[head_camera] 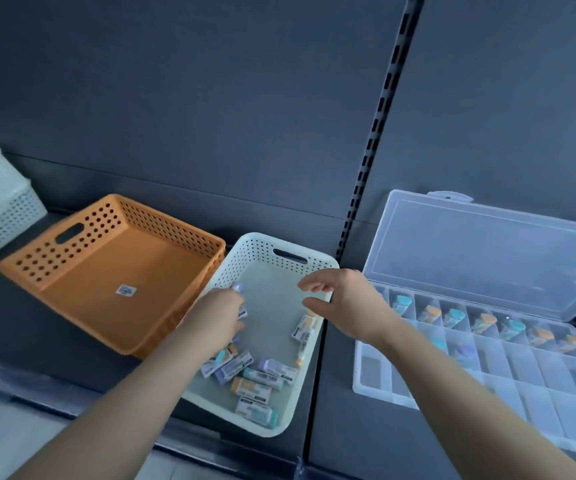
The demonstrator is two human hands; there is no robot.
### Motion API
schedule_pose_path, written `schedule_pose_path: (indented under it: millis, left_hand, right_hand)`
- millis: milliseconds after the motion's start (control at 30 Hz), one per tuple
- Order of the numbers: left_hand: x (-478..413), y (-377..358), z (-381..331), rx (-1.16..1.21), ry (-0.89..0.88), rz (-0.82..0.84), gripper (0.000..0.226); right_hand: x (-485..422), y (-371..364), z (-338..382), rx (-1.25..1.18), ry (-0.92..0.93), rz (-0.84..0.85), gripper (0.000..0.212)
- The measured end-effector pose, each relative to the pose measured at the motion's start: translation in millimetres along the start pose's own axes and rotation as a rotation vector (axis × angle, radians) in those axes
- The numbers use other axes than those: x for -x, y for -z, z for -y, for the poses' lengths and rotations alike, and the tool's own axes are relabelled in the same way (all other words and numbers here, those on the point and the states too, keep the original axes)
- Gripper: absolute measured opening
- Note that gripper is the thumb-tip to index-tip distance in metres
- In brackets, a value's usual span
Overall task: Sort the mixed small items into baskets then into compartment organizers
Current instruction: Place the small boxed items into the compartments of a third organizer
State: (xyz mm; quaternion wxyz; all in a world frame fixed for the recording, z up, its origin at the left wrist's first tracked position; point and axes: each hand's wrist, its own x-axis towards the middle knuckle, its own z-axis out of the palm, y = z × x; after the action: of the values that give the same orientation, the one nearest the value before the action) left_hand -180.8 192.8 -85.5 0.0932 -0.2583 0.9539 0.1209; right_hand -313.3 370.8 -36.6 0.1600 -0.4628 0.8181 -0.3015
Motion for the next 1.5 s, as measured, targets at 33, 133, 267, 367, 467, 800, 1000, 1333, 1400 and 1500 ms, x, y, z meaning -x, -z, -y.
schedule_pose_path:
  millis: [33, 133, 267, 367, 467, 800, 1000, 1333, 1400, 1500]
  left_hand:
    - [-1.2, 0.5, -0.7, -0.024, -0.011, 0.022, 0.007]
    - [-1.7, -0.5, -2.4, -0.053, -0.064, 0.056, 0.007]
    - [3.5, 7.4, 1.2, 0.050, -0.132, 0.039, 0.004]
    - [21.5, 32.4, 12.2, 0.293, -0.110, -0.096, 0.007]
    - [48.1, 60.1, 31.7, 0.462, -0.064, -0.222, 0.009]
    - [68.3, 66.1, 63.6, 0.768, -0.003, 0.144, 0.007]
    - [44.5, 80.1, 50.2, 0.452, -0.110, 0.297, 0.022]
    - [38.2, 74.5, 62.1, 0.410, -0.102, 0.232, 0.020]
    - [38.2, 74.3, 59.9, 0.430, -0.111, 0.218, 0.019]
    - [38.9, 72.9, 48.8, 0.421, -0.154, 0.241, 0.019]
  right_hand:
    - [-4.2, -1.5, 1.0, 0.003, 0.003, 0.015, 0.022]
    - [-14.8, -5.8, 2.5, 0.018, 0.002, 0.071, 0.022]
    - [-26.3, -15.8, 4.6, 0.034, -0.022, 0.151, 0.023]
    - [-36.0, -32.2, 13.2, 0.011, -0.024, 0.234, 0.024]
    - [-47.5, -58.0, 30.0, 0.003, -0.044, 0.335, 0.025]
    - [-65.2, -111.0, 50.1, 0.182, -0.042, 0.523, 0.025]
    - [-72.5, -83.1, 25.6, 0.031, -0.113, 0.332, 0.025]
    - [-86.4, -109.7, 34.9, 0.446, 0.022, 0.349, 0.036]
    - [-89.2, -112.2, 33.3, 0.461, 0.011, 0.341, 0.025]
    - [-89.7, -100.2, 29.6, 0.398, -0.042, 0.314, 0.013]
